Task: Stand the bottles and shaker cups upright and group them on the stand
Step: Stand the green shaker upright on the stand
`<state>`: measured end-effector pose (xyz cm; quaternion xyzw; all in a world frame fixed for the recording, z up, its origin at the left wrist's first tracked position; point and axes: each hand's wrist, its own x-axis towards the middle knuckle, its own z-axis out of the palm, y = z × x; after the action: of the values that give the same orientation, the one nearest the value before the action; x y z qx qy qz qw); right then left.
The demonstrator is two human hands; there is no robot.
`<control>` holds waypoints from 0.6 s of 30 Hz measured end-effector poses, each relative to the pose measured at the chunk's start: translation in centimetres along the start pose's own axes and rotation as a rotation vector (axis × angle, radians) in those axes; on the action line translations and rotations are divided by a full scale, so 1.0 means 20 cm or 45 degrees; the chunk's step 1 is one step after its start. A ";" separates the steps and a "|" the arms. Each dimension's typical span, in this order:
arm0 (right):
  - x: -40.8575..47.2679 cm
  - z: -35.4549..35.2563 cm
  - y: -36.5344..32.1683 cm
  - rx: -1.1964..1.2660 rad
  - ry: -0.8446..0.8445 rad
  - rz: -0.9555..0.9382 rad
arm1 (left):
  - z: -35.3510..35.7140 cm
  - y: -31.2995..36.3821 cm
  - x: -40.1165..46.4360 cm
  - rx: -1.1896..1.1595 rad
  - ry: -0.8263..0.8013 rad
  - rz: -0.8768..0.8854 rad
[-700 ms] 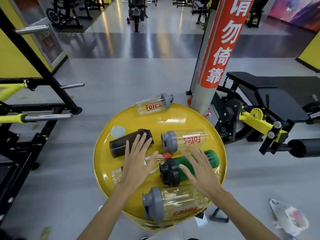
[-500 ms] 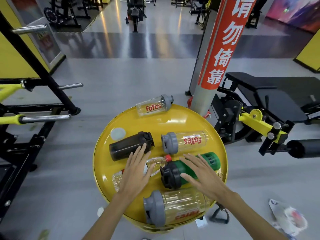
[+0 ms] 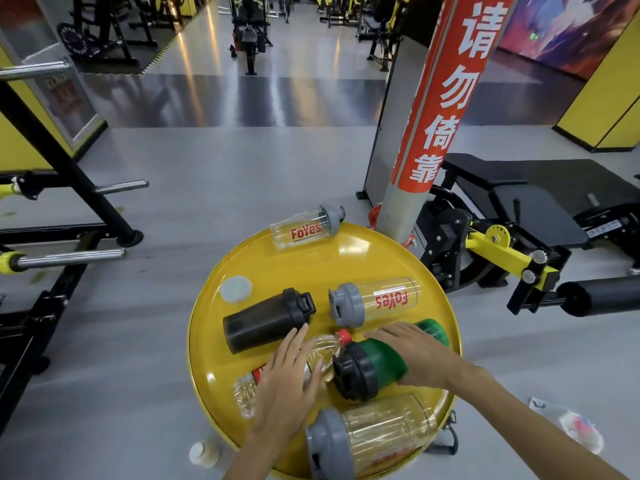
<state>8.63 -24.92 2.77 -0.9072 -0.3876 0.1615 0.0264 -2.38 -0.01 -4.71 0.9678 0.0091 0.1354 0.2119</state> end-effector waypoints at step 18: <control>-0.18 -0.19 0.01 0.874 0.462 0.223 | -0.03 0.03 0.04 0.075 -0.165 -0.015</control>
<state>7.59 -27.38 7.37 -0.8890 -0.2215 0.1205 0.3823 -1.85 -0.20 -3.67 0.9803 0.0050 0.0711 0.1843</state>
